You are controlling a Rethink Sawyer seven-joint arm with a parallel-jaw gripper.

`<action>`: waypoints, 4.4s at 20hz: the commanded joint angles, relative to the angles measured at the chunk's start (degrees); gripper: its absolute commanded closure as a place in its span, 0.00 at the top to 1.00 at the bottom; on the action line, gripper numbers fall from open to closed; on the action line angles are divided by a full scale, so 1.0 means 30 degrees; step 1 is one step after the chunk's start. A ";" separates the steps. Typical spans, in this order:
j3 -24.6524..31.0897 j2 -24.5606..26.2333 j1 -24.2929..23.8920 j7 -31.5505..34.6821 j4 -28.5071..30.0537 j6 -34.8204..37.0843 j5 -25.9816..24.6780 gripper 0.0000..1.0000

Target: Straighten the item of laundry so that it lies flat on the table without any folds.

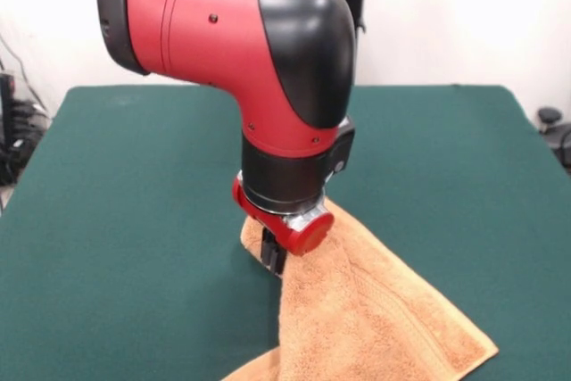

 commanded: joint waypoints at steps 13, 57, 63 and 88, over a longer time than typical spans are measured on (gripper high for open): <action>-0.0352 0.1822 0.1632 0.4210 0.3482 -0.4182 -0.0056 0.00; 0.0071 0.4143 0.0464 0.2198 0.2382 -0.7130 0.0266 1.00; -0.0248 0.3477 0.0924 0.2530 0.2507 -0.4937 0.0817 1.00; -0.0455 0.1172 0.1643 0.3064 0.2549 0.0043 0.2254 1.00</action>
